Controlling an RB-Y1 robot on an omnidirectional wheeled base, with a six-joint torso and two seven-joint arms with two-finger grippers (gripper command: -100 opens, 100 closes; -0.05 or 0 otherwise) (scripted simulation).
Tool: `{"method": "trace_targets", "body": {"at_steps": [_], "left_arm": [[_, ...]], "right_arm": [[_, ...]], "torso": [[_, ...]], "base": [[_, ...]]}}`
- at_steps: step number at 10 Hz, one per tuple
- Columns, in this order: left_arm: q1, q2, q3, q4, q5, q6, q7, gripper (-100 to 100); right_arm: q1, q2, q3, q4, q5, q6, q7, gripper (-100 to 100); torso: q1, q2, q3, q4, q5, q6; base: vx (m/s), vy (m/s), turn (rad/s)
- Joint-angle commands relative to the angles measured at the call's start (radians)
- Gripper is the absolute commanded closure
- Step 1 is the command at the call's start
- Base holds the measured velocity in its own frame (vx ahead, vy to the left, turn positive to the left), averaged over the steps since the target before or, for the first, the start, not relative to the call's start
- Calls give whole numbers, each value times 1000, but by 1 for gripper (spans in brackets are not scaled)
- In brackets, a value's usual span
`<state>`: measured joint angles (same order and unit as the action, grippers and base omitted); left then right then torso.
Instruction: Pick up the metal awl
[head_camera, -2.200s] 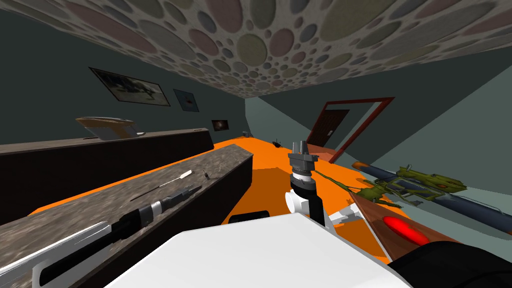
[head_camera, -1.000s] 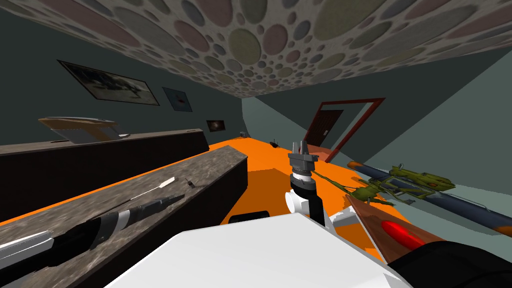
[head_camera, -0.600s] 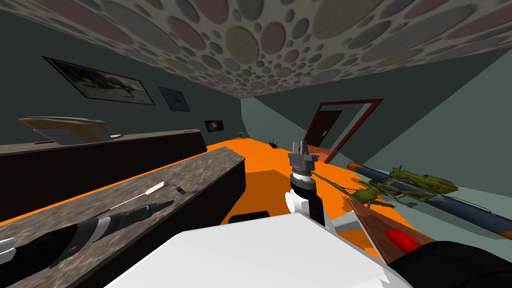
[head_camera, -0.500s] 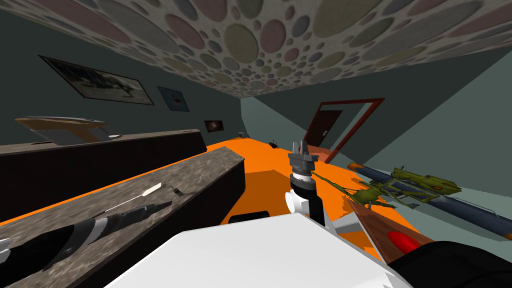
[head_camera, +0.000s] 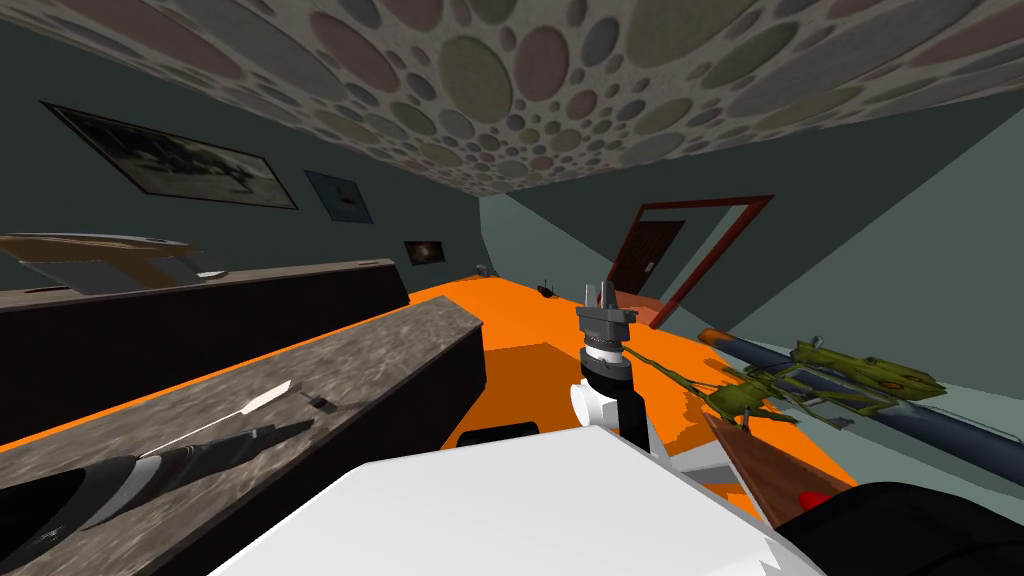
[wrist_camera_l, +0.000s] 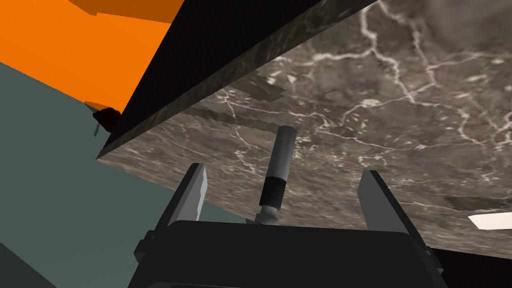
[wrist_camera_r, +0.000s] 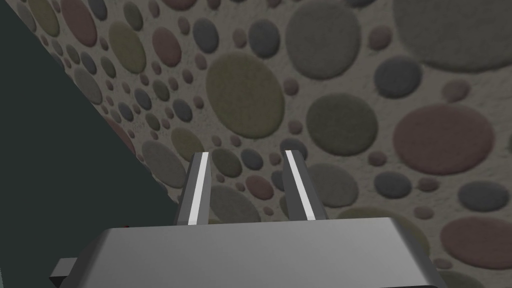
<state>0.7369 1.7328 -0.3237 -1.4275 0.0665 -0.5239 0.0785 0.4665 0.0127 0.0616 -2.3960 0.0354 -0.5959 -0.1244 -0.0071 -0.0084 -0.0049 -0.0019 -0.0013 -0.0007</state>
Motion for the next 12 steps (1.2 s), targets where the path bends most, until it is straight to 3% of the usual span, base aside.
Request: {"method": "trace_targets", "body": {"at_steps": [1,4,5,9,10,11,12], "left_arm": [[-20,21,-26,17,-12,2,32,-100],[35,107,-49,35,12,30,79,-100],[35,108,-49,35,12,30,79,-100],[90,199,-72,52,38,55,128,-100],[86,186,-67,48,45,49,109,-100],[87,188,-68,48,45,52,112,0],[73,197,-75,-1,30,100,144,-100]], "right_arm": [[0,0,0,0,0,0,0,0],[0,0,0,0,0,0,0,0],[0,0,0,0,0,0,0,0],[0,0,0,0,0,0,0,0],[0,0,0,0,0,0,0,0],[0,0,0,0,0,0,0,0],[0,0,0,0,0,0,0,0]], "torso": [[0,0,0,0,0,0],[-1,1,1,0,0,0],[0,1,0,0,0,0],[2,3,2,1,1,0],[2,3,2,1,1,0],[4,5,3,1,1,0],[6,7,4,2,2,0]], "base": [[92,-67,8],[100,-91,-4],[74,-59,1],[73,-61,-7],[33,-27,1],[6,-6,0],[-24,40,-51]]}}
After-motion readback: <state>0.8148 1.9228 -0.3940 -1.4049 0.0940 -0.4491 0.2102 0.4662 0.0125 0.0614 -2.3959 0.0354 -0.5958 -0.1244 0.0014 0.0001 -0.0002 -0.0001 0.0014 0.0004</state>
